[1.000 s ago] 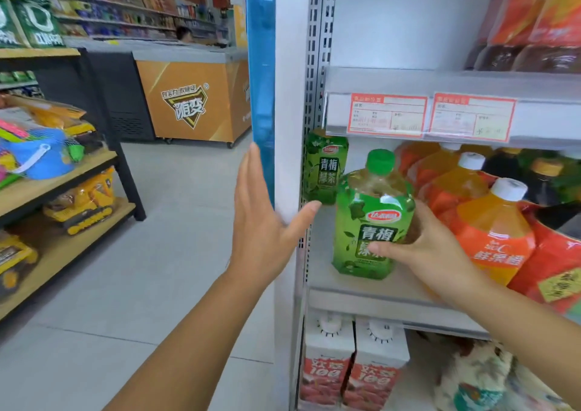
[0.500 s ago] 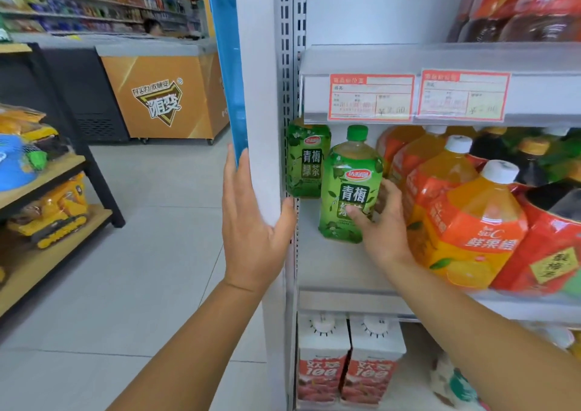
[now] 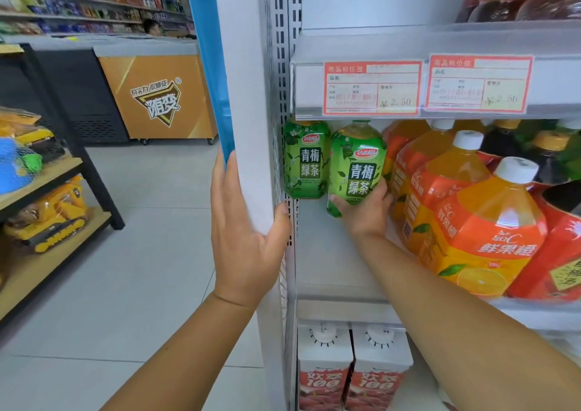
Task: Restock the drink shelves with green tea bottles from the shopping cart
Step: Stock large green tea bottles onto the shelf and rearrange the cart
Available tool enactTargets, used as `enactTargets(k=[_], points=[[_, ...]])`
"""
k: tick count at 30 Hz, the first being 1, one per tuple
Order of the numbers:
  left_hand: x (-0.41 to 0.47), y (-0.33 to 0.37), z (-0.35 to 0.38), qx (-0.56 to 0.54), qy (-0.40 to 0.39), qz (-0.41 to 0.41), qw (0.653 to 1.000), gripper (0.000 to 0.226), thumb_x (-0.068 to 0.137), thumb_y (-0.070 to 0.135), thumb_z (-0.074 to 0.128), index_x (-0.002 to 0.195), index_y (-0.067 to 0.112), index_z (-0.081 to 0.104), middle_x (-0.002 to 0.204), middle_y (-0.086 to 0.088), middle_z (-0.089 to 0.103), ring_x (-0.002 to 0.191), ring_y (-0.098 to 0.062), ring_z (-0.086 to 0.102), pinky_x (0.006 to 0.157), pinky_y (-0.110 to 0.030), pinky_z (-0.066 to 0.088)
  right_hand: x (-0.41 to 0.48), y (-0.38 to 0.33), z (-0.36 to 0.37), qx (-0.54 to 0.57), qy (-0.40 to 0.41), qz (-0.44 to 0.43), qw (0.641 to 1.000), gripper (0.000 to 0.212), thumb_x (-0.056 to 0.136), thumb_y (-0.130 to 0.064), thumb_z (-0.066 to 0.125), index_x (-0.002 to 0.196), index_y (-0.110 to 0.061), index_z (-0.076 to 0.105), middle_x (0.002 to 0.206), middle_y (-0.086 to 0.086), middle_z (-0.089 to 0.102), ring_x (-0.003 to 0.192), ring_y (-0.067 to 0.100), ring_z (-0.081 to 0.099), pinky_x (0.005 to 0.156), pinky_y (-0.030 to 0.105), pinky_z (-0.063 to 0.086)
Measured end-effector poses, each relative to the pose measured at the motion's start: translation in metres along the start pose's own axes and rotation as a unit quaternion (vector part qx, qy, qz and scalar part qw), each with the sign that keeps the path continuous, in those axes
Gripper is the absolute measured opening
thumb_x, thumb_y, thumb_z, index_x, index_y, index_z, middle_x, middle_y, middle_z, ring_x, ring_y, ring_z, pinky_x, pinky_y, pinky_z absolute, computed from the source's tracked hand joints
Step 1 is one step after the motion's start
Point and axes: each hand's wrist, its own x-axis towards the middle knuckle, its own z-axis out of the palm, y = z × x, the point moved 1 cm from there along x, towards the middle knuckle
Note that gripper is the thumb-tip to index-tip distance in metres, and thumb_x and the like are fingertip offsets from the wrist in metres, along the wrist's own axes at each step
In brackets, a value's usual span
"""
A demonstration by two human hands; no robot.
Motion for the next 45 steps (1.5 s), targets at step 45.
enactTargets(k=[45], points=[[-0.007,0.017,-0.022,0.064,0.001,0.000,0.998,0.074,0.093,0.034,0.058,0.151,0.006,0.022,0.157,-0.025,0.017,0.148,-0.034,0.017,0.123,-0.036,0.012,-0.091,-0.090,-0.157,-0.292,-0.337,-0.238,0.863,0.067,0.094,-0.037,0.057,0.149,-0.016,0.027,0.152,0.007,0.035,0.134,0.020,0.040,0.109,0.025,0.031]])
